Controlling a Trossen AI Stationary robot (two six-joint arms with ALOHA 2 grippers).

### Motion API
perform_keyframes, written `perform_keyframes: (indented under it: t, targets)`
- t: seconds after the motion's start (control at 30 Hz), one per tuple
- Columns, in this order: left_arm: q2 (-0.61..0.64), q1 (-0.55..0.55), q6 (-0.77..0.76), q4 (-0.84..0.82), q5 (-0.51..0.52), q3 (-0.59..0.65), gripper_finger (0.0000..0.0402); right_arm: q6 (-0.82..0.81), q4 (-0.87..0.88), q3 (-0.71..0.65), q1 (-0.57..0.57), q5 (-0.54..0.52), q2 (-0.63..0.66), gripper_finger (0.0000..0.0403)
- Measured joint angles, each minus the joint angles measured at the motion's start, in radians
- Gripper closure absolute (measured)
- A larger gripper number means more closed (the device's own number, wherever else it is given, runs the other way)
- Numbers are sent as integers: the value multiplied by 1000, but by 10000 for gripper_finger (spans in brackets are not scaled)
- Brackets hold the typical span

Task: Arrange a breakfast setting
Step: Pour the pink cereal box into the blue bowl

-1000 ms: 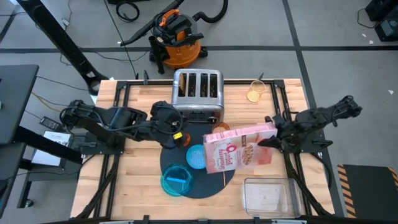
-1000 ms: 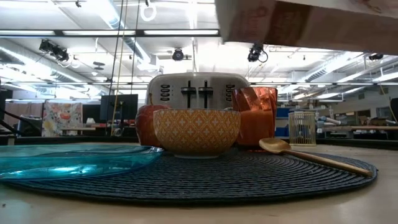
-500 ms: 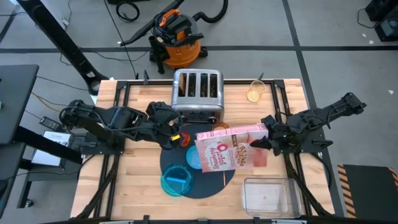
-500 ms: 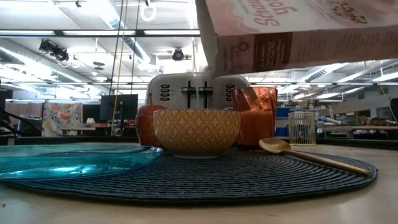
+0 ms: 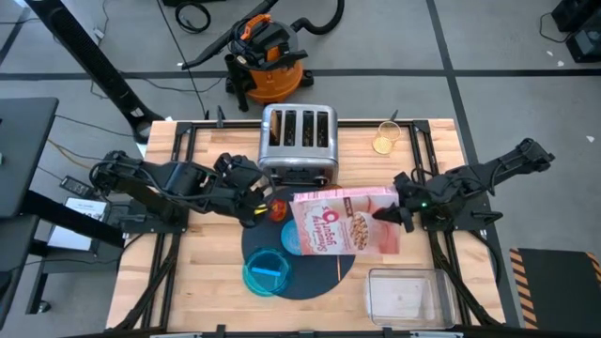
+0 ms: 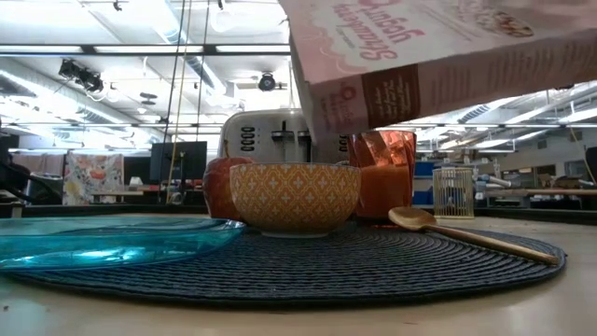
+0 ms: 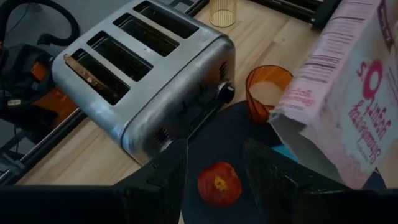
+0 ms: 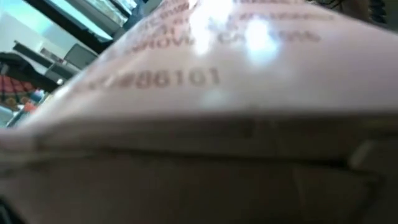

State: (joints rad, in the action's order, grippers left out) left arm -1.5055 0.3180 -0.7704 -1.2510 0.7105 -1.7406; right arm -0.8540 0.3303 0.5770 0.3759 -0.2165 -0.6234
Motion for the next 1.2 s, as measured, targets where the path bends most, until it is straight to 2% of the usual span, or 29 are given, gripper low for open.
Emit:
perform_keyframes:
  t: [0.43, 0.63, 0.87, 1.2]
  targets:
    - [0, -2, -8, -2, 0, 0, 237, -135, 13, 0, -1, -35, -25, 226]
    - [0, -2, -12, -1, 0, 0, 237, -131, 6, 5, -1, -46, -26, 233]
    - [0, -2, -12, -1, 0, 0, 237, -82, 135, 94, -20, -51, -66, 236]
    - [0, 1, -16, -1, -8, 0, 237, -65, 142, 135, -32, -33, -117, 237]
